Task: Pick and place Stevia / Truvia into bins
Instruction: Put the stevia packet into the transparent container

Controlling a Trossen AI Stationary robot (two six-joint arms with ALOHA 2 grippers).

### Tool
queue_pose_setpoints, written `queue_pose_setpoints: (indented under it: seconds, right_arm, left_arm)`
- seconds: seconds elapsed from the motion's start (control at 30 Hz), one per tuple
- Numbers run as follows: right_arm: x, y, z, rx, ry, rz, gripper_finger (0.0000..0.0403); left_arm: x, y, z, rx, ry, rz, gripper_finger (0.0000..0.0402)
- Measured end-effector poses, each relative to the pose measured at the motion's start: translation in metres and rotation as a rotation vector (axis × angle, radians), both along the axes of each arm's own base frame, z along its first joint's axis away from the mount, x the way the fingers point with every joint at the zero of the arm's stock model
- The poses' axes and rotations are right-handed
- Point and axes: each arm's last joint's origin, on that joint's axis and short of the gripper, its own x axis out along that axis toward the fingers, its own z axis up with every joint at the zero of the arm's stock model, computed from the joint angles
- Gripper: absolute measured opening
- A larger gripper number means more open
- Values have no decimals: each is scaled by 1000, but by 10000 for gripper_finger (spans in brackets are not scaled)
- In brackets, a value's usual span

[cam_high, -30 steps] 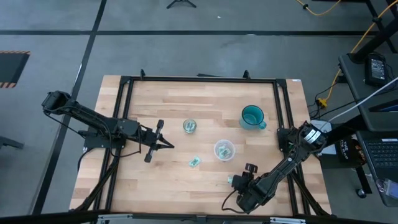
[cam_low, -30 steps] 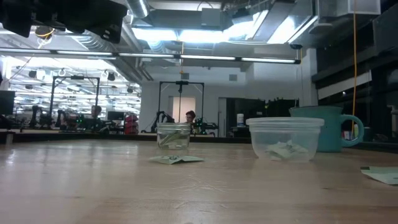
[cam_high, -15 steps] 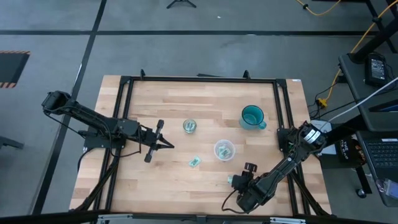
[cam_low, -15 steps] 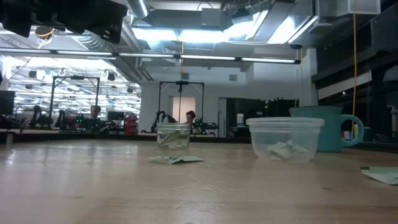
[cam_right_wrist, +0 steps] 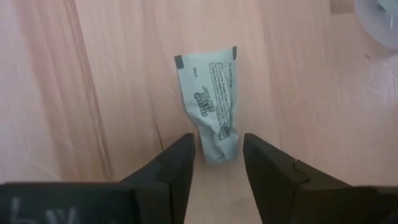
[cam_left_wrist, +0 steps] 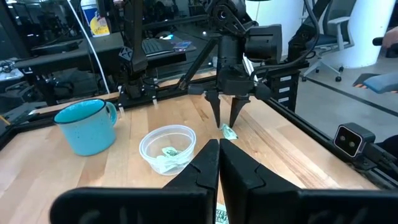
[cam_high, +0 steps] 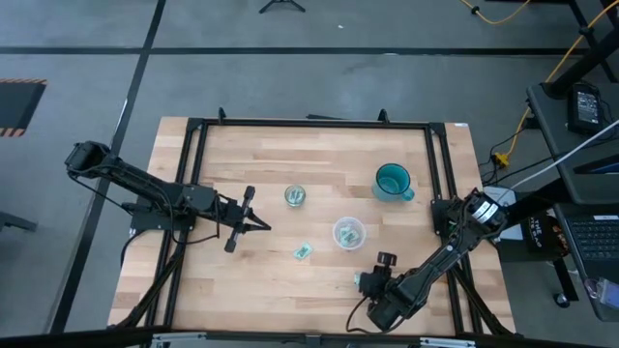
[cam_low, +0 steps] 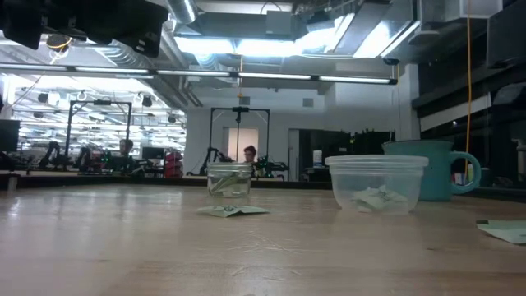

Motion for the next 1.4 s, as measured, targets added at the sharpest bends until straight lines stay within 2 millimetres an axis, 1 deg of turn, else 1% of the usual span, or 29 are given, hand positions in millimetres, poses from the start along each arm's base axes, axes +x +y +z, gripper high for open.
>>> queue_pose_setpoints:
  seconds: [0.13,0.3,0.33,0.57,0.7,0.9,0.97,1.1,1.17,1.4]
  right_arm:
    - [1,1,0,13,1,-1,105]
    - [1,1,0,18,0,-5,21]
    - [1,0,0,17,0,-8,11]
    - [0,-2,3,13,0,-12,4]
    - [4,-8,20,47,-37,-21,2]
    - [12,-23,42,43,-67,69,1]
    - [15,-30,47,40,-91,95,1]
    - [13,-48,47,39,-186,124,1]
    - [6,-57,49,34,-225,130,0]
    - [-10,-79,74,76,-480,196,0]
  left_arm:
    - [0,0,0,0,0,0,8]
    - [0,0,0,0,0,0,8]
    - [0,0,0,0,0,0,8]
    - [0,0,0,0,0,0,8]
    - [0,0,0,1,3,0,8]
    - [0,0,-1,3,8,0,8]
    - [0,0,-1,3,8,0,8]
    - [0,0,-1,3,7,0,8]
    - [0,0,-1,3,7,0,8]
    - [0,0,-2,7,18,0,8]
